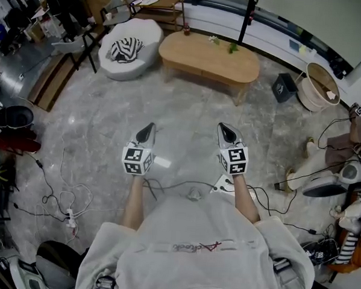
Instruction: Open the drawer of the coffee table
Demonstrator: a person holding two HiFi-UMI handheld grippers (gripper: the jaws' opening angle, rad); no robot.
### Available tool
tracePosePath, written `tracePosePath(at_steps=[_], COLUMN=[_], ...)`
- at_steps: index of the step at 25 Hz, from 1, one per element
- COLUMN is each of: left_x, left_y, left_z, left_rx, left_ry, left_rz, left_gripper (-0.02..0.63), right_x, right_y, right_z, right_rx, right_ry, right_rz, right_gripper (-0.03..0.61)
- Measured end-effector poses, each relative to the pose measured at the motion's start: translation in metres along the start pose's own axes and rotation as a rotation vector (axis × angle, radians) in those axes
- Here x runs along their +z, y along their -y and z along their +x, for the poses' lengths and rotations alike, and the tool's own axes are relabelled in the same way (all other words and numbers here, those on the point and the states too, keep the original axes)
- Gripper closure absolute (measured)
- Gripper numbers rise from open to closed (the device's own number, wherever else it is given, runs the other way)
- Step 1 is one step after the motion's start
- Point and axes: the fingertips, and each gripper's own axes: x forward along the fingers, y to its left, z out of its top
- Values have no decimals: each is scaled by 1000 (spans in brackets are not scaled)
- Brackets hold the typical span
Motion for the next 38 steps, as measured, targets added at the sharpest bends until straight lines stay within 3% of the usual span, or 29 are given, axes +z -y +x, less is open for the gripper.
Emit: tracePosePath(at_steps=[19,38], left_x=[-2,-10], left_y=[26,-29], left_z=[27,94], left_rx=[46,65], left_ry=[-24,-14], left_rz=[-2,-48], left_gripper=[614,614], right_x=[-13,-15], right_y=[29,43], right_z=[3,92], right_rx=[65,108], right_ry=[-19,-42], right_rz=[-23,-54], right_gripper=[574,574])
